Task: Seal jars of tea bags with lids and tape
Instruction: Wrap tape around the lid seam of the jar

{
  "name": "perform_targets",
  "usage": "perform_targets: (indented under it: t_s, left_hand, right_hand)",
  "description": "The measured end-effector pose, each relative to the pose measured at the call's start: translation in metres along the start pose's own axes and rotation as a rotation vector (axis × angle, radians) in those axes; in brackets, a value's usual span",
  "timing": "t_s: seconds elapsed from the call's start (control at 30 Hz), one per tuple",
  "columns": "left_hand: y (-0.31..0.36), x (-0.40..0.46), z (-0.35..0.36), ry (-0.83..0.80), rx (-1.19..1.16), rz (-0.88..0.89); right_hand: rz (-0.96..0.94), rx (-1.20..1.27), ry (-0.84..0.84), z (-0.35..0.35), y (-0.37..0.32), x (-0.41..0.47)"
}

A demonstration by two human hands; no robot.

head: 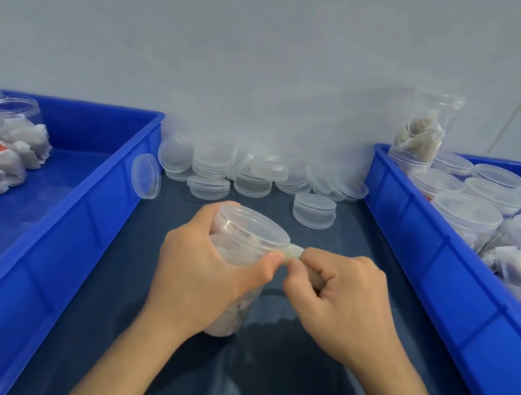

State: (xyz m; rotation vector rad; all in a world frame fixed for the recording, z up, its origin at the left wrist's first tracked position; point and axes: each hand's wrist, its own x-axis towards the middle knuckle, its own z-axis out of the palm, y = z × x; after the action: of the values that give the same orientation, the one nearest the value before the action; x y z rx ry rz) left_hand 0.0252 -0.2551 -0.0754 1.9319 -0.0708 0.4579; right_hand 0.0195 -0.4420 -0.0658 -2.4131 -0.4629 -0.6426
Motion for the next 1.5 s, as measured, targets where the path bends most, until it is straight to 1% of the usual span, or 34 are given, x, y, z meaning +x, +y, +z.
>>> perform_targets:
  t_s: [0.13, 0.33, 0.37, 0.43, 0.47, 0.5, 0.53, 0.57, 0.6, 0.63, 0.67, 0.7, 0.77, 0.8, 0.83, 0.9, 0.93, 1.0, 1.07, 1.13, 1.2, 1.4, 1.47, 1.5]
  left_hand:
    - [-0.007, 0.006, -0.008, -0.138, -0.208, -0.044]
    - [-0.021, 0.008, -0.009, -0.268, -0.537, -0.13]
    - [-0.022, 0.007, -0.008, -0.315, -0.595, -0.163]
    - [-0.022, 0.005, -0.009, -0.465, -0.75, -0.266]
    - [-0.021, 0.006, -0.01, -0.562, -0.858, -0.323]
    - [-0.021, 0.006, -0.013, -0.67, -0.983, -0.36]
    - [-0.021, 0.007, -0.016, -0.76, -1.099, -0.355]
    - [-0.021, 0.007, -0.019, -0.802, -1.17, -0.35]
    - [-0.023, 0.007, -0.02, -0.799, -1.178, -0.346]
    - [-0.024, 0.008, -0.019, -0.779, -1.163, -0.338]
    - [-0.024, 0.007, -0.017, -0.753, -1.147, -0.337]
    - [-0.022, 0.007, -0.013, -0.716, -1.136, -0.352]
    - [-0.02, 0.007, -0.004, -0.604, -1.047, -0.351]
    - [-0.019, 0.007, 0.001, -0.512, -0.965, -0.347]
    - [-0.019, 0.008, 0.004, -0.402, -0.879, -0.329]
    - [-0.02, 0.009, 0.009, -0.207, -0.726, -0.267]
    - [-0.019, 0.01, 0.011, -0.152, -0.682, -0.237]
    - [-0.02, 0.01, 0.013, -0.099, -0.647, -0.209]
    - [-0.02, 0.009, 0.015, -0.079, -0.638, -0.19]
    - [-0.022, 0.009, 0.017, -0.073, -0.618, -0.156]
    - [-0.021, 0.008, 0.018, -0.064, -0.606, -0.147]
    - [-0.025, 0.007, 0.019, -0.049, -0.607, -0.165]
    - [-0.025, 0.007, 0.019, -0.041, -0.611, -0.158]
    - [-0.025, 0.007, 0.019, -0.036, -0.594, -0.151]
  right_hand:
    - [-0.006, 0.12, -0.004, -0.001, -0.001, -0.002]
    - [0.075, 0.515, 0.006, -0.005, -0.004, -0.005]
    - [0.088, 0.566, -0.004, -0.005, -0.006, -0.006]
    - [0.11, 0.649, -0.01, -0.006, -0.008, -0.005]
    - [0.134, 0.74, 0.015, -0.007, -0.008, -0.004]
    - [0.179, 0.892, 0.057, -0.01, -0.006, -0.002]
    - [0.213, 1.056, 0.097, -0.013, -0.002, 0.001]
    - [0.227, 1.169, 0.133, -0.017, 0.003, 0.002]
    - [0.229, 1.19, 0.164, -0.017, 0.009, 0.003]
    - [0.228, 1.121, 0.184, -0.016, 0.014, 0.003]
    - [0.215, 0.988, 0.184, -0.012, 0.019, 0.001]
    - [0.181, 0.789, 0.154, -0.005, 0.023, -0.002]
    - [0.096, 0.298, -0.002, 0.014, 0.031, -0.005]
    - [0.07, 0.078, -0.088, 0.023, 0.034, -0.006]
    - [0.066, -0.054, -0.159, 0.029, 0.036, -0.006]
    - [0.075, -0.095, -0.26, 0.035, 0.04, -0.006]
    - [0.071, -0.085, -0.285, 0.037, 0.042, -0.005]
    - [0.046, -0.095, -0.298, 0.038, 0.042, -0.004]
    - [0.017, -0.181, -0.283, 0.037, 0.04, -0.004]
    - [-0.01, -0.318, -0.256, 0.034, 0.038, -0.003]
    - [-0.002, -0.392, -0.256, 0.032, 0.037, -0.003]
    - [0.078, -0.298, -0.311, 0.027, 0.034, -0.002]
    - [0.102, -0.237, -0.267, 0.023, 0.034, 0.0]
    - [0.123, -0.178, -0.209, 0.021, 0.034, 0.0]
